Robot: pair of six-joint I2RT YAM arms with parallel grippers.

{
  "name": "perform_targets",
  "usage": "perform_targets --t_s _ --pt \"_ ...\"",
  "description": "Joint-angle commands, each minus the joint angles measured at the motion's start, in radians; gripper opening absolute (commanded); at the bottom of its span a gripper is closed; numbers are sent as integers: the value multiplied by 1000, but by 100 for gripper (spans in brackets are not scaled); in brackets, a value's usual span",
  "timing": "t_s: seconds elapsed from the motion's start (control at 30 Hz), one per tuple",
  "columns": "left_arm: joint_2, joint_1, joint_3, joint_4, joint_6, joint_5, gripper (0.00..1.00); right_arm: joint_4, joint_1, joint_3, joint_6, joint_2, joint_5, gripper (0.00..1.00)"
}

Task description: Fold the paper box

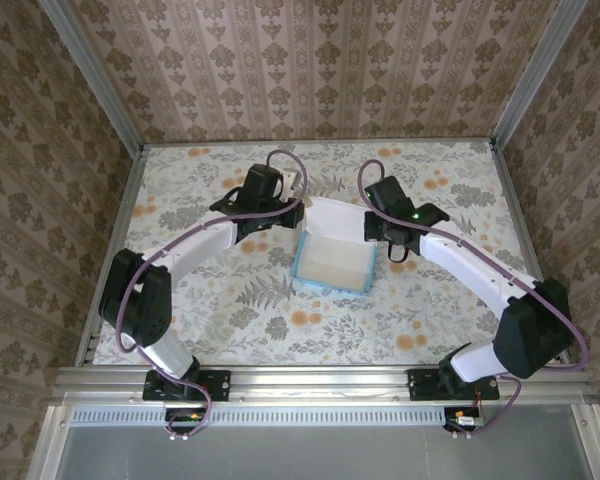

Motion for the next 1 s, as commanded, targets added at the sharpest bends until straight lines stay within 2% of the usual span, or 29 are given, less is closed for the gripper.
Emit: perform_targets --t_s 0.0,0.37,0.97 --pt "31 -33 -30 82 -117 -41 0 179 -7 43 67 14 20 4" --pt "-1 -65 -195 301 -173 -151 0 437 -11 -96 106 13 38 4" --pt "-95 -193 -402 476 -154 -319 0 740 14 -480 65 -209 29 5"
